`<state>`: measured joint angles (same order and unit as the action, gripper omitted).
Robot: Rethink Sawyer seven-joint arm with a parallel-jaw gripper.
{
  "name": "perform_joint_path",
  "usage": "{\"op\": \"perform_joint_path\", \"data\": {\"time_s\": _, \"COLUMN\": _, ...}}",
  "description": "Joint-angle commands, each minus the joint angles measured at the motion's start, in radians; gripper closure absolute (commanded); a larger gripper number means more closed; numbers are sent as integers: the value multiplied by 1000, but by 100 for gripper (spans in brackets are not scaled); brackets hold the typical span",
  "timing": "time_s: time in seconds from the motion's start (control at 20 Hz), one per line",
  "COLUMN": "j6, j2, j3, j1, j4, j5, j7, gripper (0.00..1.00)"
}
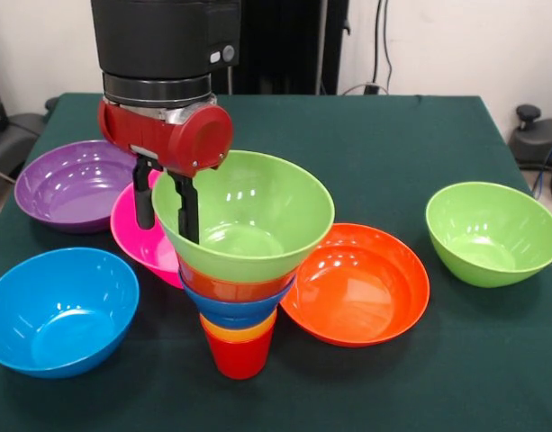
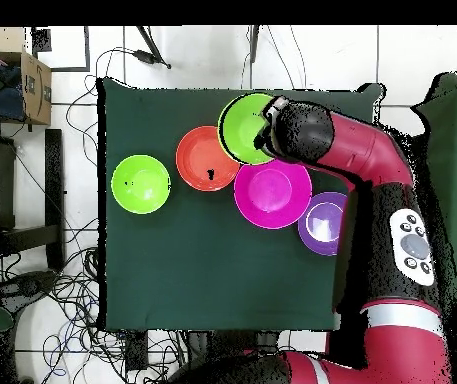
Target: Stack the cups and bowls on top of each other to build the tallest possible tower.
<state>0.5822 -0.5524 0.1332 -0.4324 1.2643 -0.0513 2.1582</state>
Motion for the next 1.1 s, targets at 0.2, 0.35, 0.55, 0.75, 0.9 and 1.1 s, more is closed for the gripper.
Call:
{"op": "perform_joint_path", "data": {"time_s": 0.2, "j6": 163, "j2": 4, "j3": 16, "j1": 31, "j4": -58, "j5": 32, "j7": 58, "gripper": 0}}
{"op": "perform_joint_path", "data": {"time_s": 0.35, "j6": 179, "j2": 4, "j3": 12, "j1": 34, "j4": -70, "j5": 36, "j7": 56, "gripper": 0}}
{"op": "perform_joint_path", "data": {"time_s": 0.55, "j6": 198, "j2": 1, "j3": 14, "j1": 35, "j4": -77, "j5": 42, "j7": 58, "gripper": 0}}
{"op": "perform_joint_path", "data": {"time_s": 0.75, "j6": 211, "j2": 4, "j3": 12, "j1": 38, "j4": -87, "j5": 41, "j7": 55, "gripper": 0}}
{"op": "perform_joint_path", "data": {"time_s": 0.9, "j6": 210, "j2": 3, "j3": 11, "j1": 38, "j4": -84, "j5": 41, "j7": 55, "gripper": 0}}
{"op": "perform_joint_path", "data": {"time_s": 1.1, "j6": 223, "j2": 6, "j3": 11, "j1": 38, "j4": -90, "j5": 47, "j7": 56, "gripper": 0}}
